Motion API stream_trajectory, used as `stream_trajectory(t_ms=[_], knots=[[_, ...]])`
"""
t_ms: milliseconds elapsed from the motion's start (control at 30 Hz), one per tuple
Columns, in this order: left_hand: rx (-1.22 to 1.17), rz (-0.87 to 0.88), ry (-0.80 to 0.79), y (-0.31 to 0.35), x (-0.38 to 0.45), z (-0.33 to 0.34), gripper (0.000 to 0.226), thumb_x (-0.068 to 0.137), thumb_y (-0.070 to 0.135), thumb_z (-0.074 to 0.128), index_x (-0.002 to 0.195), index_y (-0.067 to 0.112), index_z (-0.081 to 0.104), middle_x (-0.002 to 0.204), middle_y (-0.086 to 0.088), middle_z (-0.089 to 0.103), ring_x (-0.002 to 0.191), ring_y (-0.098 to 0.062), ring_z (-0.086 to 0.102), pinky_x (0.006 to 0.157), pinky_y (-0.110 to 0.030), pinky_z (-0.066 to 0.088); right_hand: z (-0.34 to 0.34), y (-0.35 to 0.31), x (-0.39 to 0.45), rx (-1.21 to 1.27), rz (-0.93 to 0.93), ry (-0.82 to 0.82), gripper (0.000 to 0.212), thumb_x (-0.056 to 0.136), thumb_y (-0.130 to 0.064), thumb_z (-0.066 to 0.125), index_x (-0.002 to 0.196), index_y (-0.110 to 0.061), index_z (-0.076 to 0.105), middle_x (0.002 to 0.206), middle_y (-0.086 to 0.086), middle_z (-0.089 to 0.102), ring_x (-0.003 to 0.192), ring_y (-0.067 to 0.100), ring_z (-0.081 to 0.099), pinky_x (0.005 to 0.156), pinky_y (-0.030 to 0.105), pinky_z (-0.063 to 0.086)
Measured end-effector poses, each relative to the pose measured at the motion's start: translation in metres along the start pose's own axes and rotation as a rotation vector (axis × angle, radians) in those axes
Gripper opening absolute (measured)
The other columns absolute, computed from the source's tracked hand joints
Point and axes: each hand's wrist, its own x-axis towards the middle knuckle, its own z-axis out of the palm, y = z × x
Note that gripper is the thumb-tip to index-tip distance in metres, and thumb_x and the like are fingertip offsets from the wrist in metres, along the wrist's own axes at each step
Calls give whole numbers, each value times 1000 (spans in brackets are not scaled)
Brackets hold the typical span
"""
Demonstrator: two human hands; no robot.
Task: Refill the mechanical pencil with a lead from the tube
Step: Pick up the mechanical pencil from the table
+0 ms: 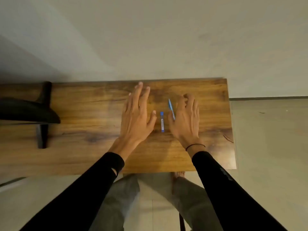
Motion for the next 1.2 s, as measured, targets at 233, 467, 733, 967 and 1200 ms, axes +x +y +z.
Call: stream_trajectory(t_ms=[233,467,733,967,1200], knots=[[-235,-132,41,0,-9,60,33,101,22,67,131,11,73,142,-8,65,126,-28,66,96,-49,59,40,3,0,-75,108,138,20,99,-26,60,107,-8,60,119,17,57,103,36,53,85,47,44],[-467,-161,179,4,1,73,26,102,30,64,121,18,76,117,5,74,110,-12,69,95,-37,57,37,16,11,472,280,149,7,99,-22,73,100,-16,69,82,-8,69,71,4,64,62,23,49],[-495,-54,154,9,-13,76,34,90,39,76,119,23,78,94,13,77,67,8,56,65,-21,46,28,33,11,942,417,58,11,96,-22,79,89,-15,76,80,4,77,71,11,71,67,33,60],[-449,-73,170,23,-19,68,21,90,41,75,104,30,85,83,11,82,71,-2,71,65,-27,53,6,27,1,1305,405,-23,13,100,-10,73,88,-3,70,75,9,68,62,11,58,61,27,50],[-422,-83,112,20,-16,58,18,99,38,72,103,28,86,75,3,73,60,-13,52,58,-36,43,-21,28,2,1285,326,79,12,101,-15,74,92,-8,70,72,3,70,63,14,63,62,28,57]])
